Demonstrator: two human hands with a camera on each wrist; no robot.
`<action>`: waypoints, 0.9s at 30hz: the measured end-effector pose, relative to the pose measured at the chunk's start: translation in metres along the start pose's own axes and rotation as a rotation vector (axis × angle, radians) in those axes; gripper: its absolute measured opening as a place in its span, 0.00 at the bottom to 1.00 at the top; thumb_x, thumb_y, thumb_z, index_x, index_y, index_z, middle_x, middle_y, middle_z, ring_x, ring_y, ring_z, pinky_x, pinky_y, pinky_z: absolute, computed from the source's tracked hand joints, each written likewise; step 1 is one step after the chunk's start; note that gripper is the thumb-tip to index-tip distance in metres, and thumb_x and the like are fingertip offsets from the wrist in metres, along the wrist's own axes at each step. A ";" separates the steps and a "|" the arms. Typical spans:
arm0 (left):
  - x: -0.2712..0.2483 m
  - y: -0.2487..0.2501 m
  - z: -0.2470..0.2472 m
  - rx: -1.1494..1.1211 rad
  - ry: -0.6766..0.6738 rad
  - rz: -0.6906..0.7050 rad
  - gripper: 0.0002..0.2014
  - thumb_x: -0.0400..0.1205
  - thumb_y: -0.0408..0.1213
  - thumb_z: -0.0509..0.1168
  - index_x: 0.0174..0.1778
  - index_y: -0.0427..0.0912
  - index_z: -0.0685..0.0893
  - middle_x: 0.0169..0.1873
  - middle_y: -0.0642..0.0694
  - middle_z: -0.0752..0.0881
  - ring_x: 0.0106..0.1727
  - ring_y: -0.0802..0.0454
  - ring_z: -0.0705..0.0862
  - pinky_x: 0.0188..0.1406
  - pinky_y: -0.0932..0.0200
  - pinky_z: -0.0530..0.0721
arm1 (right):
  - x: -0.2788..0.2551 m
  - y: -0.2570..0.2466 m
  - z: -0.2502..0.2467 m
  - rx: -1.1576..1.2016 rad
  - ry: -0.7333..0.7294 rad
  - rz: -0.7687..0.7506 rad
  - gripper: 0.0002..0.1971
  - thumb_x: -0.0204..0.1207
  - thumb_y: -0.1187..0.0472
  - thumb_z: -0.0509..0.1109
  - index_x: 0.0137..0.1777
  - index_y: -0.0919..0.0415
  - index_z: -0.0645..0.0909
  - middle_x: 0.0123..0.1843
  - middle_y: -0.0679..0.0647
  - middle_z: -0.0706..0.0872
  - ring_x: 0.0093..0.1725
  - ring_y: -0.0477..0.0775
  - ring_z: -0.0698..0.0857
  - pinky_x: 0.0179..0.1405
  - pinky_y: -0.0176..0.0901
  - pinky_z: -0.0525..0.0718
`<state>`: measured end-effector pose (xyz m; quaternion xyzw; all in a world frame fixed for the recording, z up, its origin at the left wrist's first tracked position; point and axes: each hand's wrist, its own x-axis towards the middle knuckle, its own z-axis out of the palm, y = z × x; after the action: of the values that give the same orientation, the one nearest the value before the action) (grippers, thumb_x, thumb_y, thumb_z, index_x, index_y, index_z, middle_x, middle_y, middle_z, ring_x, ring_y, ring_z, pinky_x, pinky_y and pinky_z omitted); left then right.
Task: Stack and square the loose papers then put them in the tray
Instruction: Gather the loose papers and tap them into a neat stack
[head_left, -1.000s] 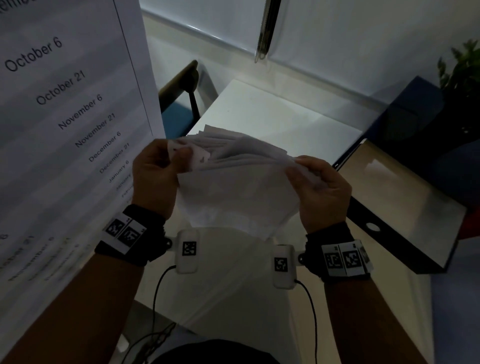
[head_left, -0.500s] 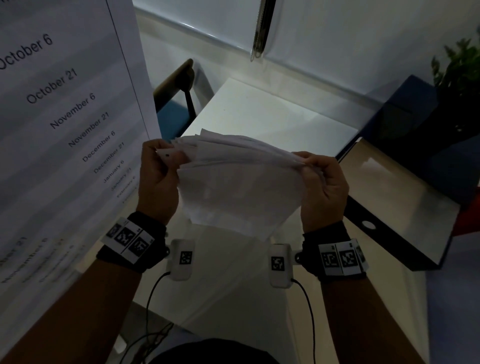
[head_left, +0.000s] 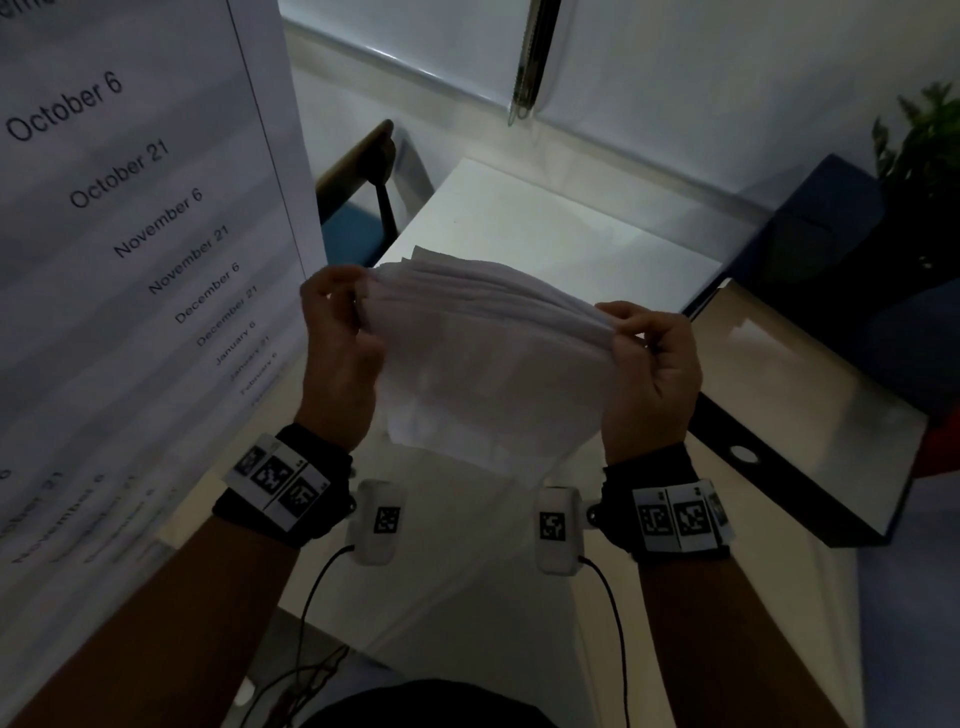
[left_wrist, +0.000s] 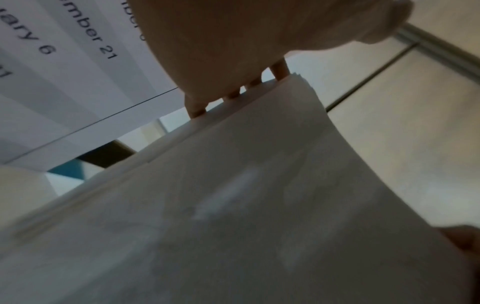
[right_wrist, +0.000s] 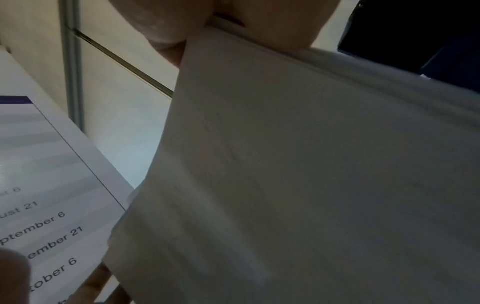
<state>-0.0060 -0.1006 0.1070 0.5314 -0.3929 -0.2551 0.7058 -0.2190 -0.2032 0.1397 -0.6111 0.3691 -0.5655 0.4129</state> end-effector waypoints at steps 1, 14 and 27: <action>-0.002 -0.002 0.001 0.058 -0.025 0.007 0.36 0.75 0.42 0.73 0.74 0.45 0.59 0.65 0.36 0.76 0.64 0.51 0.81 0.60 0.57 0.83 | 0.000 -0.002 0.001 0.002 0.006 -0.006 0.15 0.76 0.75 0.62 0.45 0.52 0.77 0.49 0.63 0.87 0.53 0.57 0.85 0.55 0.44 0.82; 0.014 0.011 0.022 0.267 0.230 0.116 0.15 0.86 0.47 0.59 0.55 0.38 0.80 0.42 0.56 0.79 0.44 0.70 0.77 0.47 0.76 0.73 | 0.001 0.001 0.000 -0.091 0.021 -0.017 0.07 0.80 0.71 0.66 0.51 0.64 0.84 0.43 0.39 0.87 0.47 0.33 0.84 0.50 0.25 0.79; 0.024 0.031 0.037 0.364 0.337 0.124 0.03 0.82 0.41 0.69 0.44 0.46 0.85 0.36 0.59 0.83 0.39 0.66 0.80 0.44 0.70 0.77 | -0.001 -0.004 0.006 -0.121 0.044 -0.021 0.04 0.78 0.69 0.70 0.43 0.63 0.85 0.36 0.39 0.87 0.41 0.34 0.85 0.43 0.26 0.79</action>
<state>-0.0247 -0.1304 0.1476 0.6597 -0.3408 -0.0441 0.6684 -0.2133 -0.2004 0.1435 -0.6261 0.4050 -0.5600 0.3611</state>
